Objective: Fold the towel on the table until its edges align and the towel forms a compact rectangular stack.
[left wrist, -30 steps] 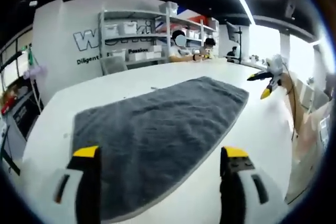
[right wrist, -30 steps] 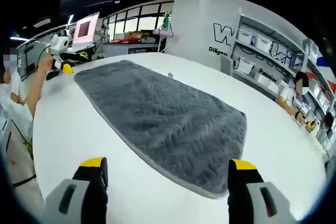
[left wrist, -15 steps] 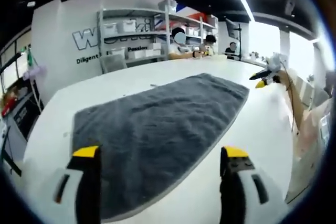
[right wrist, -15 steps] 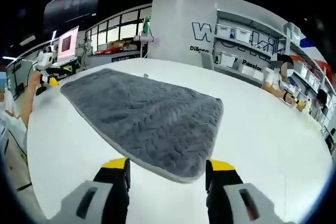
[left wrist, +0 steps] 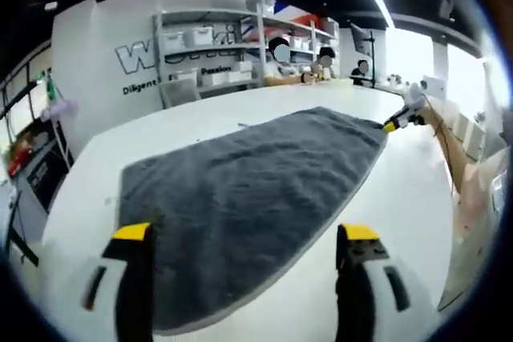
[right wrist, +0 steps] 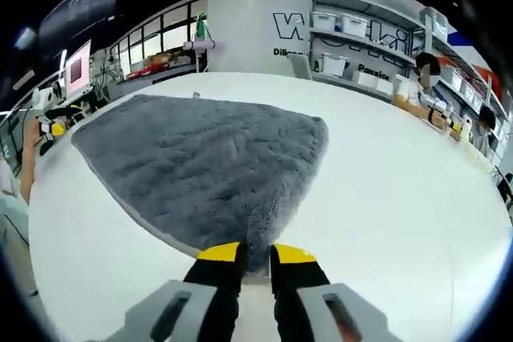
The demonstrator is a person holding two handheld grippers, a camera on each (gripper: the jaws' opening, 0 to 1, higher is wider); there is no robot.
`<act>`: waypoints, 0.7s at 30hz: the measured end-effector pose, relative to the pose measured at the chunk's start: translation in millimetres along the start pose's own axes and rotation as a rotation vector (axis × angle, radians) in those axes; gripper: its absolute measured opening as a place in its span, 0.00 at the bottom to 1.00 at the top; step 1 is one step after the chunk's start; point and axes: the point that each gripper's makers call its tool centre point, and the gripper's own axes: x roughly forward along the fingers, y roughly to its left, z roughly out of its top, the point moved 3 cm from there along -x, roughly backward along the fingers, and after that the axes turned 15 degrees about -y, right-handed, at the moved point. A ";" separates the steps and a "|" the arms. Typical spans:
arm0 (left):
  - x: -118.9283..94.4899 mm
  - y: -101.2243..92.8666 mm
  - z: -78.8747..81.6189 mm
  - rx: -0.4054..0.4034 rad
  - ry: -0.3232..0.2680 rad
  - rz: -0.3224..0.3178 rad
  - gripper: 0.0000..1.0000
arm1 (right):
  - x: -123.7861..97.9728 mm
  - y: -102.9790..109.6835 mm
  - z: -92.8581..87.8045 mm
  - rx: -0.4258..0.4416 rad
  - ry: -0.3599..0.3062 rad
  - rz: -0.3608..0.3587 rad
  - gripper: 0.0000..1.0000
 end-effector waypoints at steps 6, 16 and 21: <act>-1.6 1.4 -0.8 -0.003 0.002 0.000 0.99 | -3.6 0.5 -1.2 -0.002 0.000 0.007 0.09; -7.7 6.8 -0.7 -0.011 -0.007 0.014 0.99 | -19.8 -12.9 -8.2 0.004 0.023 -0.015 0.10; -9.7 10.8 -3.4 -0.013 -0.001 0.028 0.99 | -20.3 -15.1 -8.6 0.010 0.024 -0.021 0.10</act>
